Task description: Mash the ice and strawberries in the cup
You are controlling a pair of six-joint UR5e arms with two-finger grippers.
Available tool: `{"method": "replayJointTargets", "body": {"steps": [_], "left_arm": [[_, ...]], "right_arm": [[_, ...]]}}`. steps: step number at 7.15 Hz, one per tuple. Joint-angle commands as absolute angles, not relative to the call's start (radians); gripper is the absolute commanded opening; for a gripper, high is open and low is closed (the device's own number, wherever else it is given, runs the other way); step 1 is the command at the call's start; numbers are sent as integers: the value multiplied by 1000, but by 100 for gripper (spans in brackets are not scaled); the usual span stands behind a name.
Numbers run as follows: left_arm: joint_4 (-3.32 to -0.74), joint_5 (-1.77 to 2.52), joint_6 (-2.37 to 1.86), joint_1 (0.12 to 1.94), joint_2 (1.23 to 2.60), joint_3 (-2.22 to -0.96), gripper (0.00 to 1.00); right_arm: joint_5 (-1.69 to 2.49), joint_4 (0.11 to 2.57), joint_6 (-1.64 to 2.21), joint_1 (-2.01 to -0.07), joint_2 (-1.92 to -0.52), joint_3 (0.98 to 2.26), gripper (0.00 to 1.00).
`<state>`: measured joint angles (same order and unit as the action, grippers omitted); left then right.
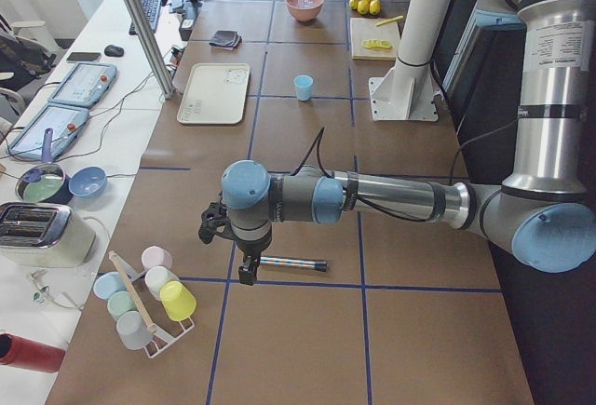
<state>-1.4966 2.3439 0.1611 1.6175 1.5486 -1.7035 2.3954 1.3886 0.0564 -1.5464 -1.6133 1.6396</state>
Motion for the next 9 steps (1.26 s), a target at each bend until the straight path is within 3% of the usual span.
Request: {"method": "replayJointTargets", "body": {"steps": [1,3,4,5,7,9], "left_arm": [[-1497,2344,161,1618,1539,-1723,100],[-1497,2344,161,1618,1539,-1727,100],[-1496,2344,161,1621,1539,-1732,100],[-1497,2344,161,1621,1539,-1732,100],[-1496,2344,161,1623,1539,-1733,100],[-1496,2344,161,1623,1539,-1733,100]], "right_arm": [[2328,1397,209,-1436,-1650,1768,100],[2283,1551,239,-1379,-1690,1935,98],[2278,1602,236,-1346,-1692,1968,91],[2278,1601,227,-1329,-1710,1967,88],[2281,1594,216,-1303,-1724,1938,72],[2284,1598,216,-1258,-1727,1925,72]]}}
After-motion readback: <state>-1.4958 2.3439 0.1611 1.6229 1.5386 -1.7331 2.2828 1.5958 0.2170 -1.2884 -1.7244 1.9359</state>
